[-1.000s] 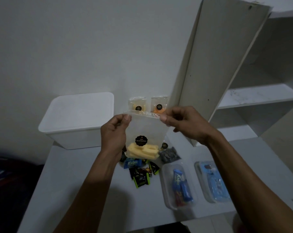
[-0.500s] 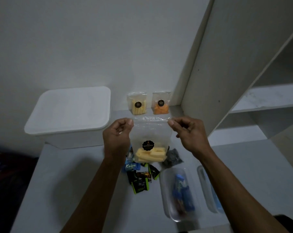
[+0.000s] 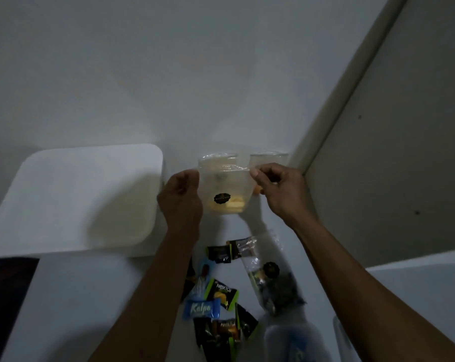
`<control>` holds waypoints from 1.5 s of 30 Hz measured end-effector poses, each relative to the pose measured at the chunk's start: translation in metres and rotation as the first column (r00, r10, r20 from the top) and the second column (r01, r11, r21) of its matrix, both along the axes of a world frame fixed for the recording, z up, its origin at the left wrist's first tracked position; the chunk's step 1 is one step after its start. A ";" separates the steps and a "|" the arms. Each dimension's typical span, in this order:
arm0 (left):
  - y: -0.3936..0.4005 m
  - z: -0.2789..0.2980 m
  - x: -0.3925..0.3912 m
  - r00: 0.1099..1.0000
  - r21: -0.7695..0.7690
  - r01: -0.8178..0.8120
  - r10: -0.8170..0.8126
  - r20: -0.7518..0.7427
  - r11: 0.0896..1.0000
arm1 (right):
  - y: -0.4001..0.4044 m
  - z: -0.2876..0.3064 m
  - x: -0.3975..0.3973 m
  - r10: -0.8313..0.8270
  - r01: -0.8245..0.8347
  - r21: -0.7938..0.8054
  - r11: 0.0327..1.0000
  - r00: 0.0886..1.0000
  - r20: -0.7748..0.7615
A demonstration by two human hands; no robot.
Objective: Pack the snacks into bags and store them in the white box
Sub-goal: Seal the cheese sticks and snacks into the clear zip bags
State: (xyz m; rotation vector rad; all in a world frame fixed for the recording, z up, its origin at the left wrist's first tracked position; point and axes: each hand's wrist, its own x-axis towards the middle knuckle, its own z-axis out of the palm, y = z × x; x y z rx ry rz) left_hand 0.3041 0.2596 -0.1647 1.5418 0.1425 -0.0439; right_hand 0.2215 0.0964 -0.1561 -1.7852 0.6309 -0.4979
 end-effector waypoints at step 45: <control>0.002 -0.096 -0.144 0.892 0.312 0.303 -0.153 -0.425 0.901 | 0.037 -0.101 -0.134 -0.097 0.174 0.264 0.949 0.955 -0.282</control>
